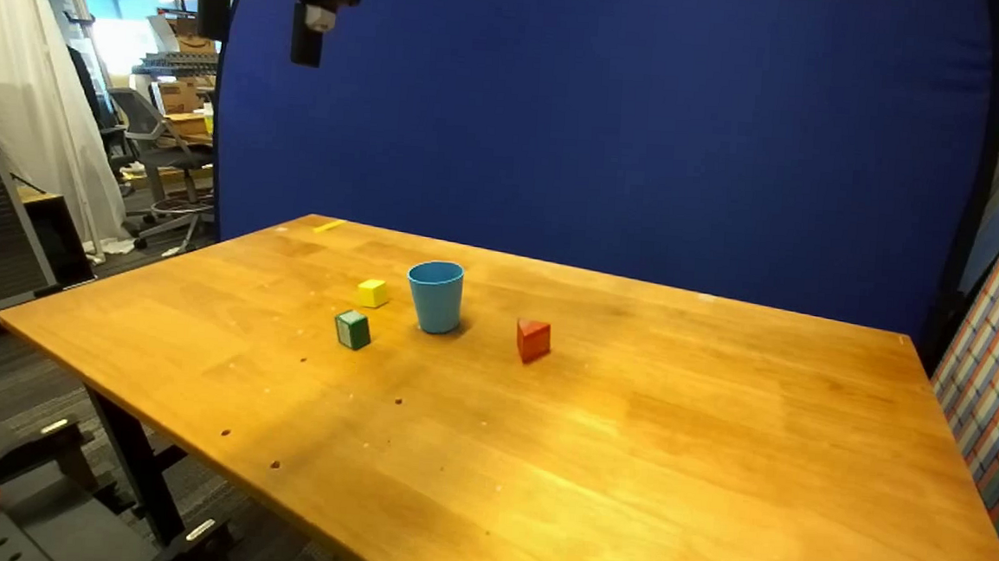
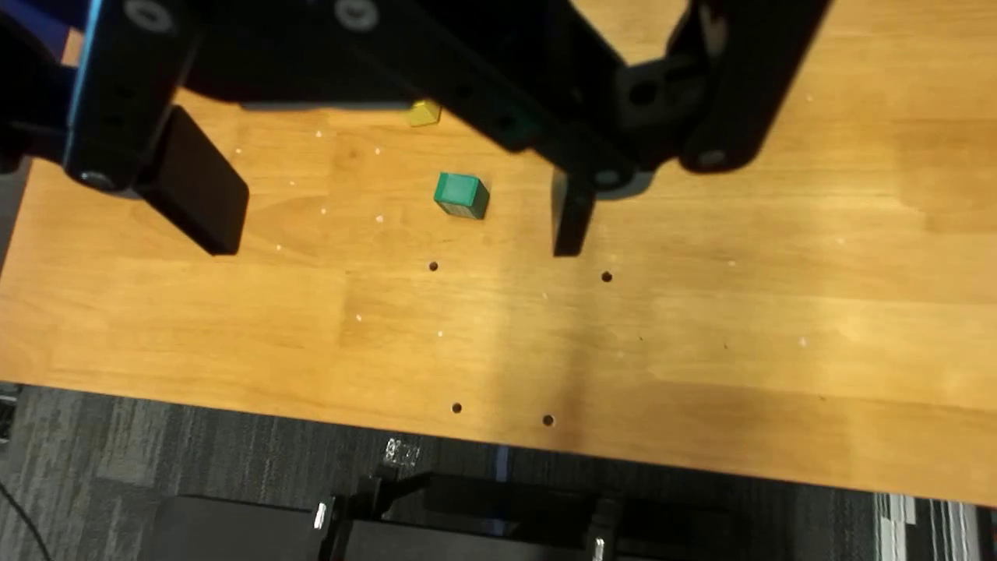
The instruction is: Pick up the yellow block and put it in the cup
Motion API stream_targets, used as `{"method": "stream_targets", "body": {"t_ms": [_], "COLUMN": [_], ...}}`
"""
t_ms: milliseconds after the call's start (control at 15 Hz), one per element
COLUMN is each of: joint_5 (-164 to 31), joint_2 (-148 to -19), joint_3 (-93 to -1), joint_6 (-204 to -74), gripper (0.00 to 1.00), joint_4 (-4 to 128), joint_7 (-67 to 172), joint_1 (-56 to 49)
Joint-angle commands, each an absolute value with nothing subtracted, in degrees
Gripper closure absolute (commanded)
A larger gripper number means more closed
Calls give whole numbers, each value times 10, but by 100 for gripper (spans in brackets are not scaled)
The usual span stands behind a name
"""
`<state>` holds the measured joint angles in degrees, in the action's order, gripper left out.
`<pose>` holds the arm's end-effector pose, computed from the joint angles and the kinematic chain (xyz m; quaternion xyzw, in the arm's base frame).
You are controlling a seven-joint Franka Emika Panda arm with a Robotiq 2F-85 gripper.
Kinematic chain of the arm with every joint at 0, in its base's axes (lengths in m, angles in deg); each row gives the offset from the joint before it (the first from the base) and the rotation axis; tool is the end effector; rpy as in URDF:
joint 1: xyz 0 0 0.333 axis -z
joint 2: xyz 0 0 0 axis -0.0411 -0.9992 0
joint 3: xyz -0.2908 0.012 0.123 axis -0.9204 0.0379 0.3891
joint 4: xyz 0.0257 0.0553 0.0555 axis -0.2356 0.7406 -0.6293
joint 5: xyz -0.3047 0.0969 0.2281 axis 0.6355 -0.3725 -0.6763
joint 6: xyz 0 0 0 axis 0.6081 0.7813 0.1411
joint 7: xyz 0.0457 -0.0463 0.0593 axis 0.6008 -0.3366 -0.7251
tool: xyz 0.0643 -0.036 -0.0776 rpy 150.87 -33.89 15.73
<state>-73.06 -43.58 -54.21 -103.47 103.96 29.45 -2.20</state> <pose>0.3963 -0.0779 0.4710 -0.9903 -0.0649 0.0833 0.0899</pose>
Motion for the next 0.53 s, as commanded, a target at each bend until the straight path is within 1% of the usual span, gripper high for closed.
{"method": "stream_targets", "body": {"t_ms": [0, 200, 467], "joint_5": [-755, -749, -750], "joint_2": [-561, -660, -788], "joint_3": [-489, -451, -441], "joint_6": [-1085, -1103, -1070], "gripper": [0, 0, 0], "joint_4": [969, 902, 783], "joint_7": [328, 371, 371], "joint_1": [-47, -55, -41]}}
